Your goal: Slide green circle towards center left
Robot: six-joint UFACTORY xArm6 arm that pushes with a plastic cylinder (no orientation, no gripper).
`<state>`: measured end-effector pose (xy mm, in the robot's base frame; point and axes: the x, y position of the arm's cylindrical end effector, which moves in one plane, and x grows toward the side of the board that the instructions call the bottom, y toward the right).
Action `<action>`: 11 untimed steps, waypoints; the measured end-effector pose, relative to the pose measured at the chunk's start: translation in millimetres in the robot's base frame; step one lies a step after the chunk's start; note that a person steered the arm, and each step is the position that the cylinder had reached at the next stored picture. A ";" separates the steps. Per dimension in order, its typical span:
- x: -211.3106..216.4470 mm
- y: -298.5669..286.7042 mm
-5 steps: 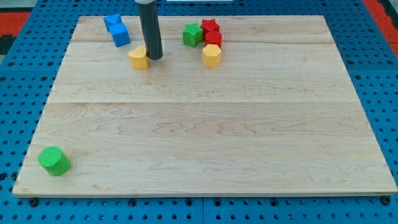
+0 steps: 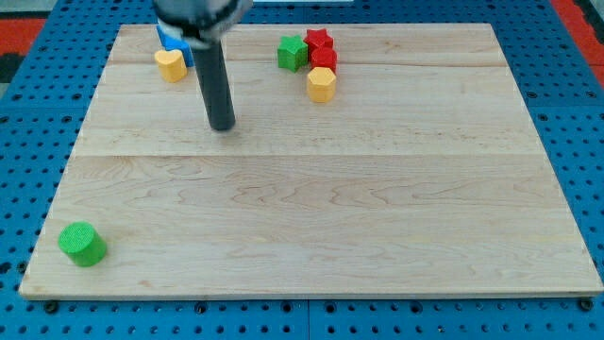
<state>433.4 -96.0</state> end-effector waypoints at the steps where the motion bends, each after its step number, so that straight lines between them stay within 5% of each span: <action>1: 85.2 7.5; 2: 145.0 -14.9; 3: 158.9 -87.4; 4: 123.4 -124.2; 5: 115.8 -123.7; 6: 170.3 -141.2; 7: 170.5 -202.5; 10: 99.3 -148.1; 11: 106.8 -123.1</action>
<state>540.1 -219.1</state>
